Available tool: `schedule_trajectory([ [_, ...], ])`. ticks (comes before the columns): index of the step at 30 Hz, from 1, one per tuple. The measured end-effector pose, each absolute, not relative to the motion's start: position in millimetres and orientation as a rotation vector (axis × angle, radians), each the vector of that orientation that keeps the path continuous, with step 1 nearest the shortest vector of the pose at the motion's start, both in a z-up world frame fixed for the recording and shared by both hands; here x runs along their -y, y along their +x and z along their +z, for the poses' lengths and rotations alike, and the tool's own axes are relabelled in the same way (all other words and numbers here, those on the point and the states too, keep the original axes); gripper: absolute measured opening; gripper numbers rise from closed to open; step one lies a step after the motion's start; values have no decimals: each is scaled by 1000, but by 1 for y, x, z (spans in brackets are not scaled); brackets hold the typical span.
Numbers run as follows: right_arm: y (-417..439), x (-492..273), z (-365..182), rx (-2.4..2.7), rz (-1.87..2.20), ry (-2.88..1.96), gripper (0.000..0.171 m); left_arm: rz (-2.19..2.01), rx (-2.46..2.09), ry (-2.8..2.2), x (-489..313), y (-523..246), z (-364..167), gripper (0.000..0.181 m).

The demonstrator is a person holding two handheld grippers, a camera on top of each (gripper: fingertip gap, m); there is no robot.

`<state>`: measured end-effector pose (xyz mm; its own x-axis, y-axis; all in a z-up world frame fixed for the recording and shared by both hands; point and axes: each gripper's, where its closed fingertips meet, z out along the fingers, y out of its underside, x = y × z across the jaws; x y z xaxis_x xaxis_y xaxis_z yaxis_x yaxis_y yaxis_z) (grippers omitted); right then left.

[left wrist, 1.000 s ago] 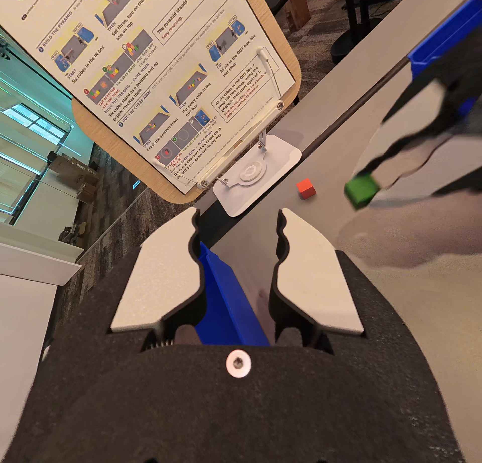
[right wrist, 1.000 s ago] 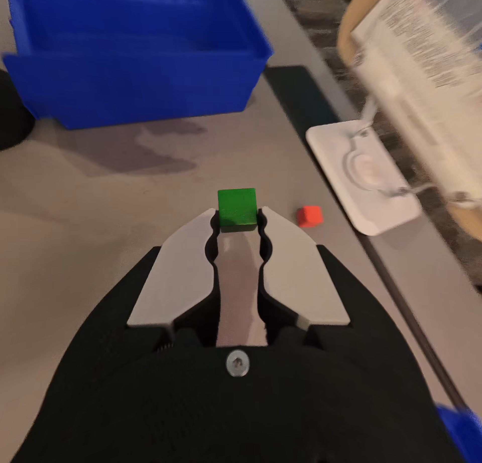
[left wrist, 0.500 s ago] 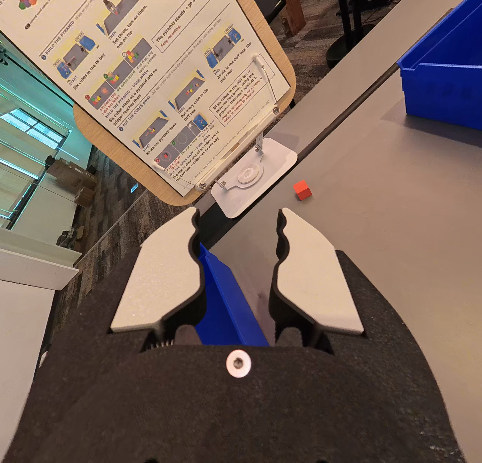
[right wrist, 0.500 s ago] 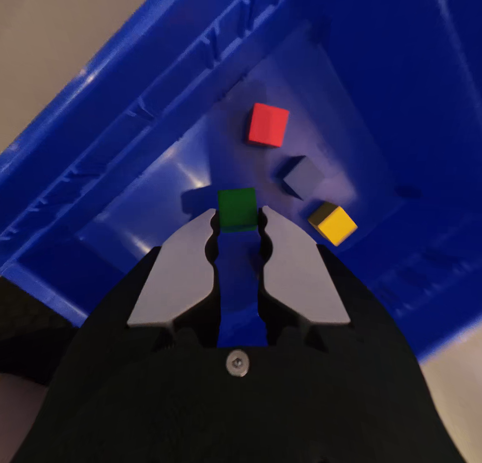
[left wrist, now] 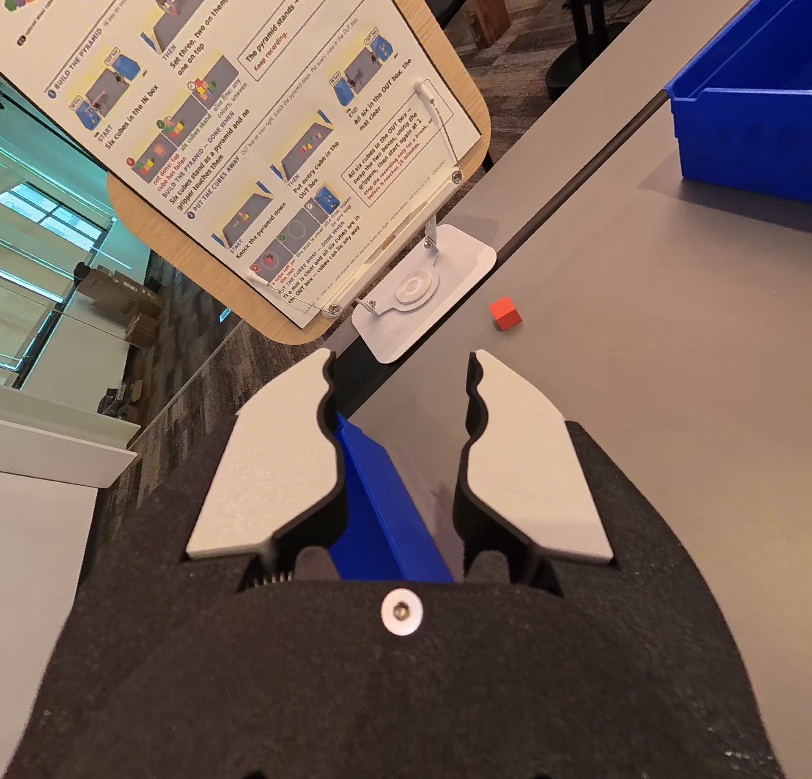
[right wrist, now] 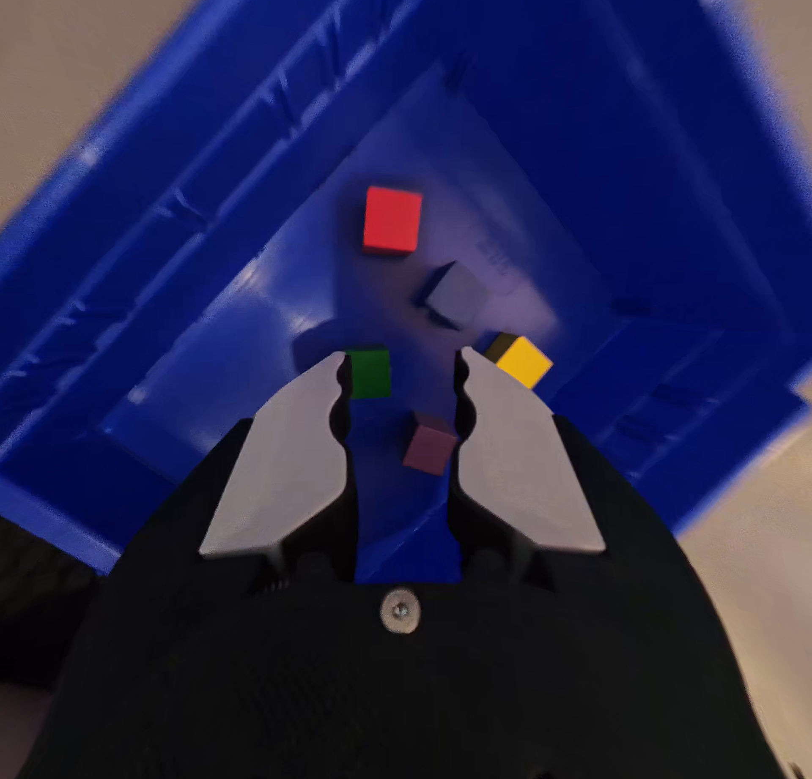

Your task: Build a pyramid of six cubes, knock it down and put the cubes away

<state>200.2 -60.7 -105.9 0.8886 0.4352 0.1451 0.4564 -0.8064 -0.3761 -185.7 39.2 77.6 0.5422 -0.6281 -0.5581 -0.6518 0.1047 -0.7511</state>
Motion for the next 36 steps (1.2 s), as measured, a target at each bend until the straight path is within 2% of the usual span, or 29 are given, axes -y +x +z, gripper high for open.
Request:
schedule_trajectory([
  [3, 180, 41, -56, 631, -190, -2483, 46, 29, -1109, -1575, -42, -189, 80, 57],
  [5, 148, 21, -17, 644, -272, -2319, 53, 34, -1091, -1583, -45, -194, 82, 57],
  [8, 58, -9, 27, 683, -119, -2039, 57, 68, -1042, -1600, -54, -209, 86, 57],
  [10, -4, -23, 35, 692, 75, -1899, 57, 119, -996, -1613, -62, -222, 90, 57],
  [13, -61, -42, 3, 771, 175, -1861, 57, 187, -939, -1625, -71, -241, 95, 57],
  [17, -76, -79, -62, 857, -35, -1964, 55, 180, -926, -1628, -70, -248, 99, 57],
  [20, -79, -106, -91, 841, -69, -2036, 54, 162, -928, -1615, -68, -246, 101, 56],
  [30, -53, -169, -147, 709, -10, -2239, 53, 161, -1008, -1600, -62, -230, 93, 57],
  [32, -55, -172, -143, 679, 56, -2221, 33, 164, -1020, -1601, -62, -228, 91, 57],
  [33, -63, -171, -138, 667, 137, -2208, 29, 165, -1026, -1603, -62, -227, 89, 57],
  [36, -72, -162, -122, 623, 228, -2226, 29, 174, -1042, -1607, -62, -225, 86, 57],
])
